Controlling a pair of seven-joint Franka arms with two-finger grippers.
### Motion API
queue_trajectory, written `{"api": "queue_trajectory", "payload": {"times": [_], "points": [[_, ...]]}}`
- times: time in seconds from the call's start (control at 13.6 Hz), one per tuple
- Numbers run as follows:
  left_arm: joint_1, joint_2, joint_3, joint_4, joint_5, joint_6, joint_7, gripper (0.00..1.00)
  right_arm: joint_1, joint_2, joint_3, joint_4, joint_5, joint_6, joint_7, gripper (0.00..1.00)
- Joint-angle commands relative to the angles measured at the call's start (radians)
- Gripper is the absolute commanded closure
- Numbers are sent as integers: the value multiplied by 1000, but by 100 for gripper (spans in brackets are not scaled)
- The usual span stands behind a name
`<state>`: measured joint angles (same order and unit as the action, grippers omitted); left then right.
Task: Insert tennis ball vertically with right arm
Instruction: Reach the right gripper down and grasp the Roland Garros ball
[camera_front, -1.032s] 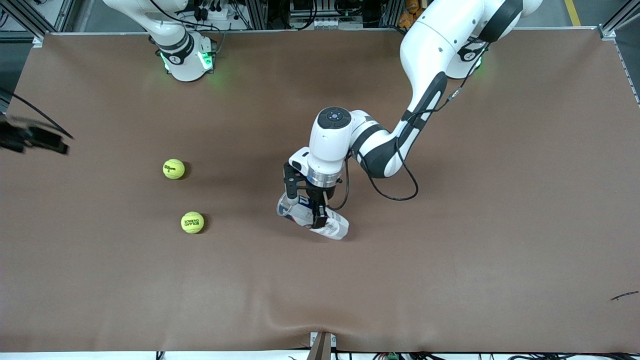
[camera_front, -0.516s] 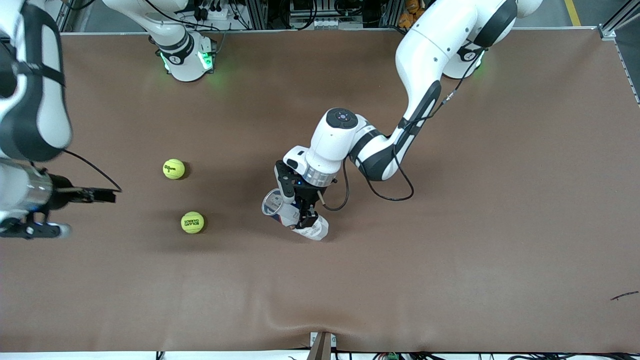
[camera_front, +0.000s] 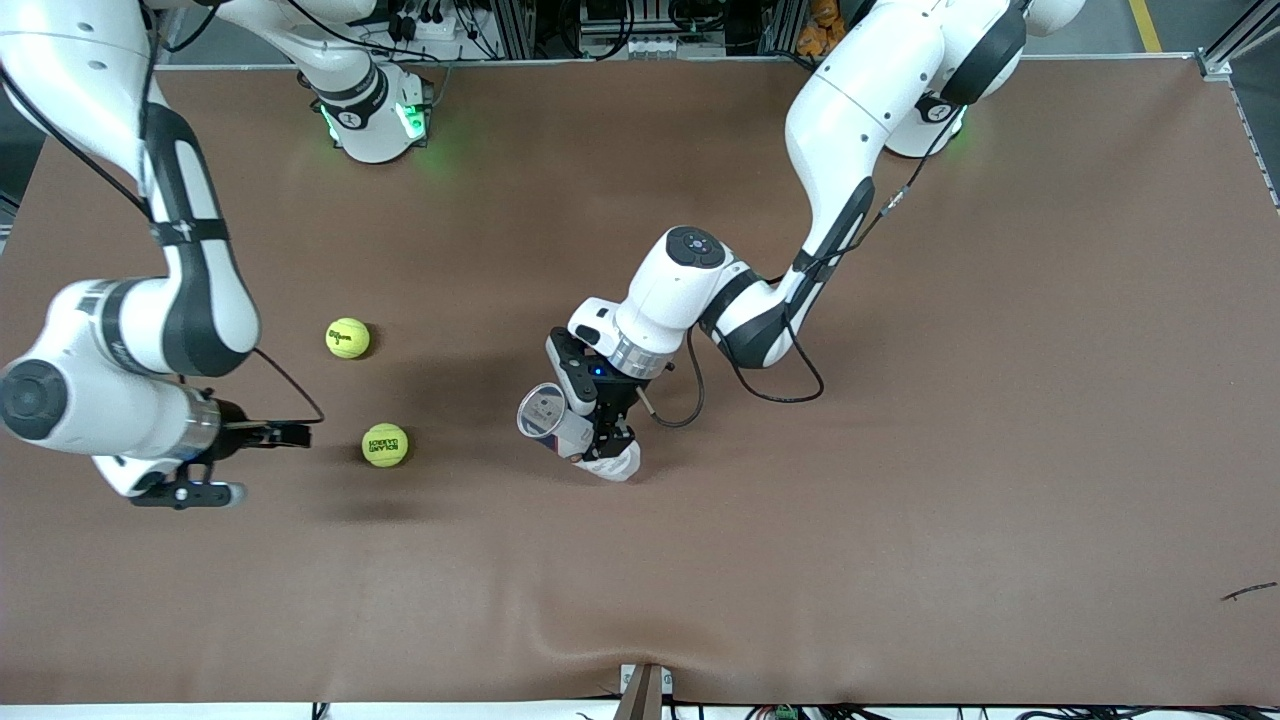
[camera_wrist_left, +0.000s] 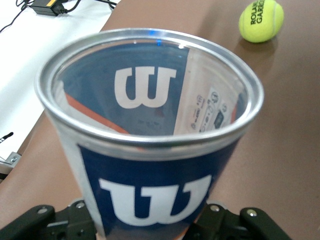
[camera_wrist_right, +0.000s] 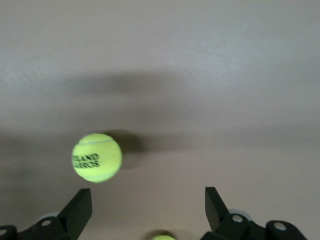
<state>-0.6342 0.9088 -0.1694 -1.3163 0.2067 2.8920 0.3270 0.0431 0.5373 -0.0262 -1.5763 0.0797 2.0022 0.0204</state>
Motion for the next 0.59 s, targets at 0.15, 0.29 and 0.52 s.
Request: {"api": "queue_trajectory", "payload": {"times": [0.15,0.29,0.52], "points": [[-7,44,-4,17,-53,96,-14,38,101,79,-3,-11,14,110,165,0],[-8,56,-5,17,-88,148,-14,38,121,98,-8,-24,-18,133,173,0],[-12,76,-21,17,-133,213,-17,37,127,108,-6,-74,-44,205,174,0]]}}
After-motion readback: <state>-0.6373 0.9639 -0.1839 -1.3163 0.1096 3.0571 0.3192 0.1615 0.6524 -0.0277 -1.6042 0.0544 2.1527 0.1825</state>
